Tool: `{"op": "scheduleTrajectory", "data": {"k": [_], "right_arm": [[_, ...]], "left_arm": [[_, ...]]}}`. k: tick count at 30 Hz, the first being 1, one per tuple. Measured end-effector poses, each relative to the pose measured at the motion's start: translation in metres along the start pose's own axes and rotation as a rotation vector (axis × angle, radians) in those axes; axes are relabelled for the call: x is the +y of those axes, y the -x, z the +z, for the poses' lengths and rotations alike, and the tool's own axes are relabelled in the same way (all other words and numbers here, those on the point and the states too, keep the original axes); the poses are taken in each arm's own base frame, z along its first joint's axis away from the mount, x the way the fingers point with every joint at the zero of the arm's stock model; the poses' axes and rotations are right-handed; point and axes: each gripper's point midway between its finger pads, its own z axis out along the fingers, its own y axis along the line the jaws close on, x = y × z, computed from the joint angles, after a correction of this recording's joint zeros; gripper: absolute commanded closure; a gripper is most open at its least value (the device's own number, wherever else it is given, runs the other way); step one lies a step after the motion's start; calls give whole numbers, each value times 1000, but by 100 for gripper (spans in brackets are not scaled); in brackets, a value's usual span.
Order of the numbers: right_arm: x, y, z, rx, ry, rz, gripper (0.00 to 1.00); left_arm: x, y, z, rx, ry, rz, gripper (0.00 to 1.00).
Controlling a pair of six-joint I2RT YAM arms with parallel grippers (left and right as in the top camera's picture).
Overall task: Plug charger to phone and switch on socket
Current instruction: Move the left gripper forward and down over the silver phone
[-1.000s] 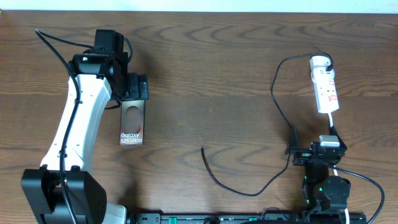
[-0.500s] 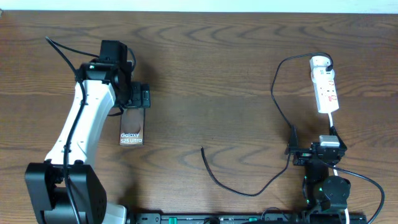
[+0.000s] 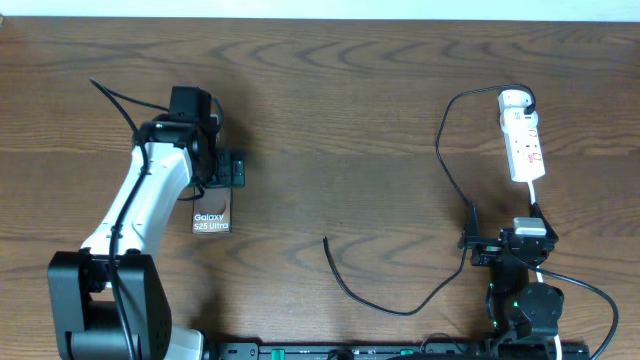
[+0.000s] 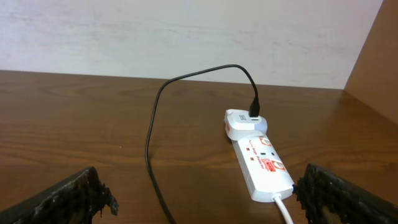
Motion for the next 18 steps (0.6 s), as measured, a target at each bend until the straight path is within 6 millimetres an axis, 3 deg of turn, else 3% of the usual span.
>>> {"op": "scheduleTrajectory", "data": {"k": [9,18], "right_arm": [[0,0,0,0,0,0,1],[0,0,0,0,0,0,1]], "left_arm": [[1,-15,21,15,2,1,2],[1,-16,23,12,2,26,2]]}}
